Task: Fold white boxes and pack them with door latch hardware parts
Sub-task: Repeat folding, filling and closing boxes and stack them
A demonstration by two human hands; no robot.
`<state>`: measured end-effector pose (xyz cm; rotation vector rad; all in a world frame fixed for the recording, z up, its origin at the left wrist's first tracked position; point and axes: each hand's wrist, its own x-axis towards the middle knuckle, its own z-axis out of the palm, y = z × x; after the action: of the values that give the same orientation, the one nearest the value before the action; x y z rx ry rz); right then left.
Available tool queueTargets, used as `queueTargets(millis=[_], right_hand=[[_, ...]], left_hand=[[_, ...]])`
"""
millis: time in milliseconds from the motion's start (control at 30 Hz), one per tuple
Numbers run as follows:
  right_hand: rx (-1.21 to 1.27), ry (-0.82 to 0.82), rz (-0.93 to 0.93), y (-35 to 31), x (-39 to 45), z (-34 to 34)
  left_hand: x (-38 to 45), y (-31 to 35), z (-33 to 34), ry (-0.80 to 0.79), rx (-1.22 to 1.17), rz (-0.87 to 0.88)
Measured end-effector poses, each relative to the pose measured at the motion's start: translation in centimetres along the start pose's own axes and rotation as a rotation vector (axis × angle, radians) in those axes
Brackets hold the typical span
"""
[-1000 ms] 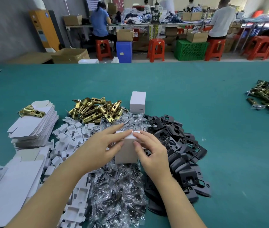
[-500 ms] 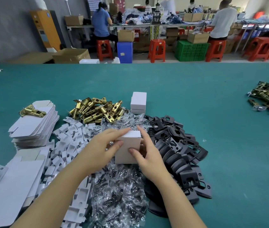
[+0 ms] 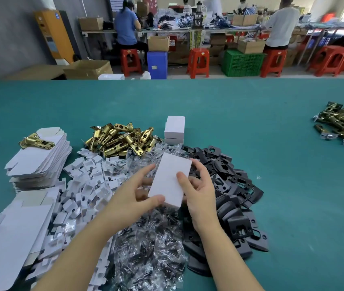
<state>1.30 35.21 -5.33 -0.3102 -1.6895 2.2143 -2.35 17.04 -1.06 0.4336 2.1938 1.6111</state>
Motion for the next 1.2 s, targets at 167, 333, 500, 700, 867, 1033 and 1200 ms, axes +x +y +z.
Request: queueTargets(millis=[167, 333, 500, 700, 867, 1033, 1200], right_hand=[[0.004, 0.065, -0.008, -0.2, 0.2, 0.0], [-0.015, 0.050, 0.015, 0.0, 0.1, 0.4], [-0.033, 0.000, 0.124, 0.2, 0.2, 0.3], [-0.148, -0.036, 0.236, 1.2, 0.5, 0.4], [-0.090, -0.018, 0.270, 1.4, 0.8, 0.2], [-0.041, -0.028, 0.282, 1.3, 1.0, 0.1], [-0.016, -0.019, 0.257, 1.2, 0.8, 0.2]], left_hand=[[-0.1, 0.2, 1.8, 0.023, -0.300, -0.123], [0.2, 0.6, 2.5, 0.105, -0.545, -0.161], [3.7, 2.3, 2.8, 0.264, -0.492, -0.102], [13.1, 6.0, 2.8, 0.349, -0.442, -0.027], [21.8, 7.8, 3.2, 0.459, -0.434, -0.152], [25.3, 5.5, 3.4, 0.603, -0.235, -0.246], [25.3, 4.2, 3.8, 0.597, 0.416, -0.131]])
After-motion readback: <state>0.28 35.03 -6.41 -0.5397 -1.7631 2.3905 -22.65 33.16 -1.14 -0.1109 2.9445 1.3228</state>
